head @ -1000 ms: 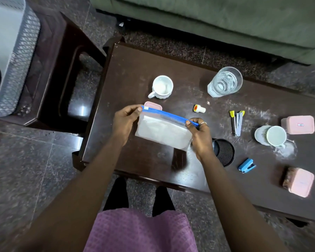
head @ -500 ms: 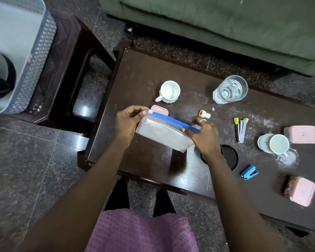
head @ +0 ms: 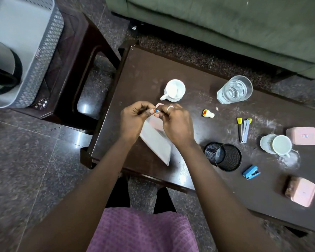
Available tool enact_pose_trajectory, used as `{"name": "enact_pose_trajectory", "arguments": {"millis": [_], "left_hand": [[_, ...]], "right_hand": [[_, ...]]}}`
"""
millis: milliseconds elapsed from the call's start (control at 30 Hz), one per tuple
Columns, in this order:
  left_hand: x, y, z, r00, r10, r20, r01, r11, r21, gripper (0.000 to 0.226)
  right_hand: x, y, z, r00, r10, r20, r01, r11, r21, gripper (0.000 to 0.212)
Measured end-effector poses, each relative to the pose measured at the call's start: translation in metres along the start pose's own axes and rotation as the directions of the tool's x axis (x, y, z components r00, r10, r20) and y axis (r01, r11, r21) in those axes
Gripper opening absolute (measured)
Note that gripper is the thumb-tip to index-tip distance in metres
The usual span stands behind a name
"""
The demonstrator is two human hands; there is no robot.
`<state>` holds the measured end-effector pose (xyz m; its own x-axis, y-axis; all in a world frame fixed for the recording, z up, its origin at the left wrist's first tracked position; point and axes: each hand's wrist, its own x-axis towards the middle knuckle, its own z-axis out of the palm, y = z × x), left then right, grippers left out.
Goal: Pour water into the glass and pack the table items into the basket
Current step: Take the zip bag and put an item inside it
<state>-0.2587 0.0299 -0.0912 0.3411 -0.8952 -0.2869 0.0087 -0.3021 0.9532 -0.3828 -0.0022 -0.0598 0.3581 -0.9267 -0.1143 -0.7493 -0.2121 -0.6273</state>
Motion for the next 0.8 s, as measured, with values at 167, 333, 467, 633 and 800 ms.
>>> {"name": "enact_pose_trajectory", "arguments": {"millis": [167, 333, 467, 633, 800], "left_hand": [[0.002, 0.0, 0.0, 0.999, 0.05, 0.01, -0.051, 0.991, 0.126, 0.023], [0.022, 0.006, -0.009, 0.996, 0.043, -0.083, -0.029, 0.986, 0.161, 0.021], [0.043, 0.013, -0.02, 0.995, 0.044, -0.092, -0.026, 0.982, 0.188, 0.019], [0.058, 0.021, -0.027, 0.995, 0.069, 0.067, -0.088, 0.939, 0.333, 0.009], [0.064, 0.032, -0.022, 0.991, 0.068, 0.112, -0.101, 0.939, 0.329, 0.01]], "right_hand": [[-0.003, 0.01, 0.001, 0.993, 0.109, 0.053, -0.105, 0.992, -0.077, 0.014], [-0.016, 0.03, -0.003, 0.963, 0.25, 0.101, -0.24, 0.966, -0.098, 0.017], [-0.036, 0.051, -0.008, 0.918, 0.36, 0.168, -0.354, 0.933, -0.064, 0.013], [-0.05, 0.061, -0.008, 0.872, 0.401, 0.28, -0.412, 0.911, -0.023, 0.01], [-0.04, 0.052, -0.003, 0.872, 0.318, 0.371, -0.384, 0.915, 0.12, 0.016]]}}
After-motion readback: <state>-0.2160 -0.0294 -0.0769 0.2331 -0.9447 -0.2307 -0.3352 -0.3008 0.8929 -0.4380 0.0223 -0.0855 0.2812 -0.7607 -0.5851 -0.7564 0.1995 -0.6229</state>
